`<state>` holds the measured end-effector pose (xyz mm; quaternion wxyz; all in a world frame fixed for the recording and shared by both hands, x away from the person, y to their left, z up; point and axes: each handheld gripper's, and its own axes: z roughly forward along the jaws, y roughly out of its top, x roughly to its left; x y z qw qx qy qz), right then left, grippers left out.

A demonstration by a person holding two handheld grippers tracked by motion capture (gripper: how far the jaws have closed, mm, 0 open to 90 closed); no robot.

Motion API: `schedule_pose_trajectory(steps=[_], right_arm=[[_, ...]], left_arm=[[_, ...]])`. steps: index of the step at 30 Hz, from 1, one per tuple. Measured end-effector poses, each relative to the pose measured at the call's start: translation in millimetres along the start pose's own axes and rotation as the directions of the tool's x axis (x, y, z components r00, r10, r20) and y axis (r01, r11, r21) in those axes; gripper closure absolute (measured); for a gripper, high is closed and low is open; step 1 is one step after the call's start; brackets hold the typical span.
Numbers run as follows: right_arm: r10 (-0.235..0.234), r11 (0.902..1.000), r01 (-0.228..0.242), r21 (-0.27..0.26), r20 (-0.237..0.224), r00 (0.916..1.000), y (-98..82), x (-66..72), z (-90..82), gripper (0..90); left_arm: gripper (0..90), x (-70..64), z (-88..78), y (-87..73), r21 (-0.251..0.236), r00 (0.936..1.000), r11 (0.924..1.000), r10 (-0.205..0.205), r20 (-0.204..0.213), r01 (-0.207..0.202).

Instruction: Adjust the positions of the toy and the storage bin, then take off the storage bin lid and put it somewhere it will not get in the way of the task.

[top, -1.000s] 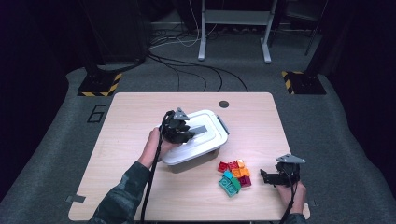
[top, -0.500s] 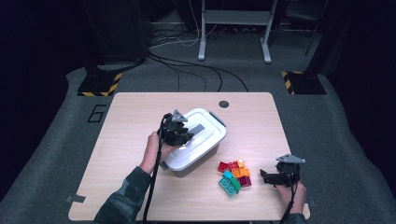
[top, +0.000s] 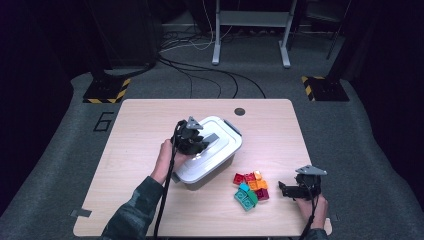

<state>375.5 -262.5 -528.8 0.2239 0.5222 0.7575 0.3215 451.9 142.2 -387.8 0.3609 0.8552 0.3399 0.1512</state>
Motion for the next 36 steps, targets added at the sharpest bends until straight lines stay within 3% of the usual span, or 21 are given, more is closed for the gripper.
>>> schedule_pose_trajectory(steps=[2, 3, 5, 10, 15, 21, 36], right_arm=[[0.000, 1.0000, 0.000, 0.000, 0.000, 1.0000, 0.0, 0.0, 0.0, 1.3], [0.000, 1.0000, 0.000, 0.000, 0.000, 1.0000, 0.0, -0.1, 0.0, 1.3], [0.000, 1.0000, 0.000, 0.000, 0.000, 1.0000, 0.0, -0.1, 0.0, 1.3], [0.001, 1.0000, -0.001, 0.000, -0.001, 1.0000, 0.0, -0.1, 0.0, 1.3], [0.000, 1.0000, 0.000, 0.000, 0.000, 1.0000, 0.0, -0.1, 0.1, 1.3], [0.000, 1.0000, 0.000, 0.000, 0.000, 1.0000, 0.0, -0.1, 0.0, 1.3], [0.000, 1.0000, 0.000, 0.000, -0.001, 1.0000, 0.0, -0.1, 0.0, 1.5]], left_arm=[[66.5, -0.3, -0.2, -0.4, -0.007, 0.9999, 0.9999, -0.007, -0.012, 0.007], [66.5, -1.1, 0.6, -0.6, -0.016, 0.9994, 0.9993, -0.034, -0.009, 0.034], [66.5, -3.2, 1.7, 0.1, -0.020, 0.9986, 0.9986, -0.050, -0.015, 0.050], [66.5, -8.0, 5.6, 2.7, -0.031, 0.9975, 0.9975, -0.064, -0.031, 0.063], [63.5, -11.2, 8.9, 7.6, -0.014, 0.9980, 0.9994, -0.033, -0.054, 0.032], [66.3, -14.0, 9.5, 9.4, -0.005, 0.9982, 0.9999, 0.011, -0.059, -0.012], [66.7, -10.3, 7.2, 8.2, -0.016, 0.9994, 0.9999, 0.003, -0.033, -0.003]])
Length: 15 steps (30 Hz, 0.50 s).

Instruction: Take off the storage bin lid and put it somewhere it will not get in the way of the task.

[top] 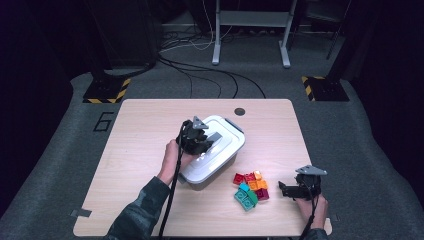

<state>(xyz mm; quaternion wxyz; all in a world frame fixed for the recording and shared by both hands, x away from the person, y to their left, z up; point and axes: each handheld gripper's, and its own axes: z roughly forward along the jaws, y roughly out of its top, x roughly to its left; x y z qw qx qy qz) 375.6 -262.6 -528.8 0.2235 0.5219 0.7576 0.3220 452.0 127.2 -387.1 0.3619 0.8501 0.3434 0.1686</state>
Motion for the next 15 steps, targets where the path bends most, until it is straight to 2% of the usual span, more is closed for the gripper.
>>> schedule_pose_trajectory(steps=[6, 15], right_arm=[[0.000, 1.0000, 0.000, 0.000, 0.000, 1.0000, 0.0, 0.0, 0.0, 1.5], [0.000, 1.0000, 0.000, 0.000, 0.000, 1.0000, 0.0, 0.0, 0.0, 1.5]], left_arm=[[66.7, 1.4, -5.6, 2.2, -0.006, 1.0000, 1.0000, 0.003, 0.008, -0.003], [66.7, 4.7, -23.2, 7.5, -0.054, 1.0000, 0.9985, 0.005, 0.001, -0.005]])
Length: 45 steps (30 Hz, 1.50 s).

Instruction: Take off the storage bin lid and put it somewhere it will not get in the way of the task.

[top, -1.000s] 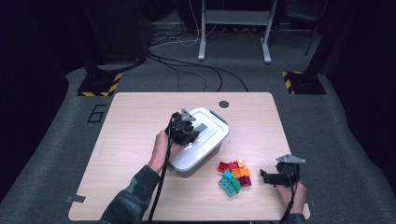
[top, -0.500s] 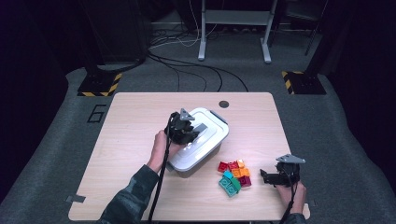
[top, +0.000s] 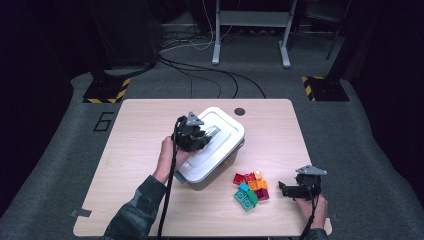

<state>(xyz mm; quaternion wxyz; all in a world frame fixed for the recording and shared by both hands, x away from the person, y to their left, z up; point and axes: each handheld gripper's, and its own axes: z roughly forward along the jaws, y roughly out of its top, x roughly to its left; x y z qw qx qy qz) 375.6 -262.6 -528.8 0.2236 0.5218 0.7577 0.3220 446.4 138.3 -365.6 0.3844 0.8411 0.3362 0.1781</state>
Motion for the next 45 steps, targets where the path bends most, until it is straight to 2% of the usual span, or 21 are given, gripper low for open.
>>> schedule_pose_trajectory(steps=[7, 9, 14, 20, 22, 27, 29, 31, 38, 45], right_arm=[[0.000, 1.0000, 0.000, 0.000, 0.000, 1.0000, 0.0, 0.0, 0.0, 1.6], [0.000, 1.0000, 0.000, 0.000, 0.000, 1.0000, 0.0, 0.0, 0.0, 1.5], [0.000, 1.0000, 0.000, 0.000, 0.000, 1.0000, 0.0, 0.0, 0.0, 1.5], [0.000, 1.0000, 0.000, -0.001, 0.000, 1.0000, 0.0, 0.0, 0.0, 1.5], [0.000, 1.0000, 0.000, 0.000, 0.000, 1.0000, 0.0, 0.0, 0.0, 1.5], [0.000, 1.0000, 0.000, 0.000, 0.000, 1.0000, 0.0, 0.0, 0.0, 1.5], [0.000, 1.0000, 0.000, 0.000, 0.000, 1.0000, 0.0, 0.0, 0.0, 1.5], [0.000, 1.0000, 0.000, 0.000, 0.000, 1.0000, 0.0, 0.0, 0.0, 1.5], [0.000, 1.0000, 0.000, 0.000, 0.000, 1.0000, 0.0, 0.0, 0.0, 1.5], [0.000, 1.0000, 0.000, 0.000, 0.000, 1.0000, 0.0, 0.0, 0.0, 1.5]], left_arm=[[66.7, 0.4, -3.5, 0.3, -0.009, 1.0000, 1.0000, 0.002, -0.002, -0.002], [66.7, 1.6, 1.6, -2.2, 0.019, 1.0000, 0.9998, 0.005, 0.001, -0.005], [66.6, 3.0, 11.7, -8.3, 0.040, 0.9999, 0.9991, -0.010, 0.007, 0.010], [66.5, 4.0, 14.5, -11.7, 0.045, 0.9996, 0.9988, -0.023, 0.016, 0.022], [63.5, 2.8, 14.9, -12.1, 0.060, 0.9995, 0.9978, -0.028, 0.015, 0.027], [57.8, 3.1, 12.2, -15.5, 0.060, 0.9989, 0.9972, -0.045, 0.008, 0.045], [59.5, 3.2, 11.0, -17.4, 0.058, 0.9989, 0.9973, -0.047, 0.010, 0.046], [65.9, 1.3, 9.6, -19.4, 0.048, 0.9992, 0.9983, -0.034, 0.022, 0.033], [66.7, 0.0, 8.2, -18.6, 0.044, 0.9998, 0.9989, -0.016, 0.011, 0.015], [66.7, 3.7, 0.2, -14.3, 0.025, 0.9993, 0.9993, -0.029, 0.023, 0.029]])
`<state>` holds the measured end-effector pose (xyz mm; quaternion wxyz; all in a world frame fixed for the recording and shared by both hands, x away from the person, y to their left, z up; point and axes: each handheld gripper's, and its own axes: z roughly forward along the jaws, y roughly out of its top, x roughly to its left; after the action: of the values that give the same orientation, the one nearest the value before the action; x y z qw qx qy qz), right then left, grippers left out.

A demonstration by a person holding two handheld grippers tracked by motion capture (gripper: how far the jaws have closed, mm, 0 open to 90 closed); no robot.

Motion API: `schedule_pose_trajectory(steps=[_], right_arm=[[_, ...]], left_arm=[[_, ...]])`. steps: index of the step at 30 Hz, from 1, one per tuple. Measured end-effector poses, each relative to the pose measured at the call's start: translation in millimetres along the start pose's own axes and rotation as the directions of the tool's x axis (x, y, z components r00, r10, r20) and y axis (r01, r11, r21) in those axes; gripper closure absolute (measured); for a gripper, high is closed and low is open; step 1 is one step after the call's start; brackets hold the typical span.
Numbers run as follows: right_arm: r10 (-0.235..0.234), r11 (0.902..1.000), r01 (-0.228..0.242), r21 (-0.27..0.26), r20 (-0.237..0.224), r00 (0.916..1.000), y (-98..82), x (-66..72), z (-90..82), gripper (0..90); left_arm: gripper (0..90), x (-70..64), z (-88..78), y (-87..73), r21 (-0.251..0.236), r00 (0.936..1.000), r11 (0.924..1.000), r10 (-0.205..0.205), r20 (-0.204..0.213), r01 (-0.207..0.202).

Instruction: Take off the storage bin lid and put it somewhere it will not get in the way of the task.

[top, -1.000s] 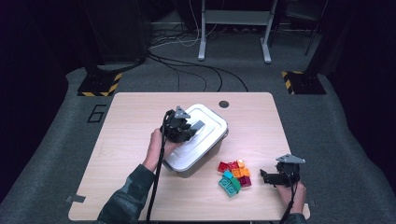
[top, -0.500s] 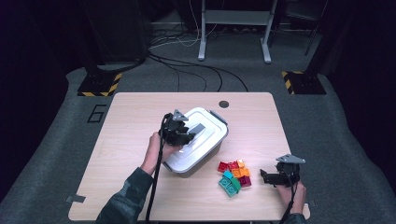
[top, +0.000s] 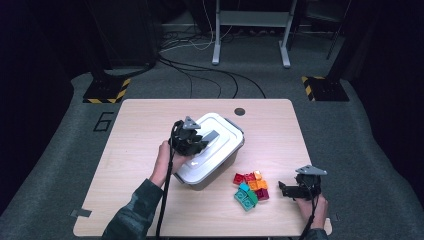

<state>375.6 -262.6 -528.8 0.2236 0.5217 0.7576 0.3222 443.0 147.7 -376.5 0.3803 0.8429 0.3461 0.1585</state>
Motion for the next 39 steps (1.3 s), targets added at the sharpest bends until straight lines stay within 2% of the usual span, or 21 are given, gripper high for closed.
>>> schedule_pose_trajectory(steps=[8, 18, 30, 39], right_arm=[[0.000, 1.0000, 0.000, 0.000, 0.000, 1.0000, 0.0, 0.0, 0.0, 1.5], [0.000, 1.0000, 0.000, 0.000, 0.000, 1.0000, 0.0, 0.0, 0.0, 1.5], [0.001, 1.0000, -0.001, 0.000, 0.000, 1.0000, 0.0, 0.0, 0.0, 1.5], [0.001, 1.0000, -0.001, 0.000, 0.000, 1.0000, 0.0, 0.0, 0.0, 1.5]], left_arm=[[66.7, 2.6, -17.6, 8.2, -0.024, 0.9996, 0.9994, 0.022, -0.017, -0.023], [66.7, 13.3, -36.3, 8.1, -0.046, 0.9986, 0.9988, 0.013, -0.051, -0.016], [66.7, 32.4, -56.0, -0.8, -0.059, 0.9957, 0.9981, -0.019, -0.090, 0.014], [66.6, 51.1, -73.7, -14.9, -0.080, 0.9893, 0.9958, -0.054, -0.136, 0.044]])
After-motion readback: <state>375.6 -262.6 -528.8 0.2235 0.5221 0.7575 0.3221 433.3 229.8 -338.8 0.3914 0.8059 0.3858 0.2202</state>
